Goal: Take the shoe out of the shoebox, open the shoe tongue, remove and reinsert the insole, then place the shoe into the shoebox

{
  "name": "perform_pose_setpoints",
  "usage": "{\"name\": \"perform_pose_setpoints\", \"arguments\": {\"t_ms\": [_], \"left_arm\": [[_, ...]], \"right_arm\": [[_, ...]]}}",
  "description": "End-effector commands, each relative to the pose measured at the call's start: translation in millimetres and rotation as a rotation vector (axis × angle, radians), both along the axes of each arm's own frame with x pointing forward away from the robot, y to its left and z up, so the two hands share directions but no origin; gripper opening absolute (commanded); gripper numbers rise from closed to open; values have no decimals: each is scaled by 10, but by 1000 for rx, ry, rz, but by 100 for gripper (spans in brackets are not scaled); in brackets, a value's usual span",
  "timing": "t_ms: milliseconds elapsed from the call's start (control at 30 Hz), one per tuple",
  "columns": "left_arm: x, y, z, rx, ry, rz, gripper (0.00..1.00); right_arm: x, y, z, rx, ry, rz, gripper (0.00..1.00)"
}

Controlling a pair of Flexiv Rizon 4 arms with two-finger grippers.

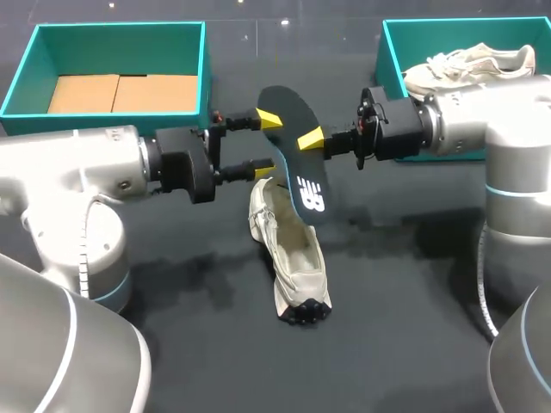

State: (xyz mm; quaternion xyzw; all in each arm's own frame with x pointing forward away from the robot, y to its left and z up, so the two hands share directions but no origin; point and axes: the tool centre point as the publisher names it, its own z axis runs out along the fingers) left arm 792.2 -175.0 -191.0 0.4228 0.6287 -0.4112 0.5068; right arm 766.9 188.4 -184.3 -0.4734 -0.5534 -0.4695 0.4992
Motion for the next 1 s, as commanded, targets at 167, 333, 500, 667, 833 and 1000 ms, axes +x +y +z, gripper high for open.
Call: {"name": "perform_pose_setpoints", "arguments": {"t_ms": [167,333,500,667,833,1000], "left_arm": [[45,-65,-7,8,-7,-19,80],[65,-81,-37,16,-16,-27,75],[64,-101,-59,34,-22,-51,70],[55,-118,-90,36,-39,-64,53],[41,-128,-103,31,-63,-73,46],[3,-147,-99,27,-85,-90,46]], "right_arm": [[-108,112,-79,16,-1,-58,0],[-146,106,-55,24,-1,-67,0],[-153,112,-52,27,2,-71,0],[-162,125,-50,32,11,-72,0],[-173,139,-55,34,18,-71,0],[-181,155,-65,37,22,-69,0]]}}
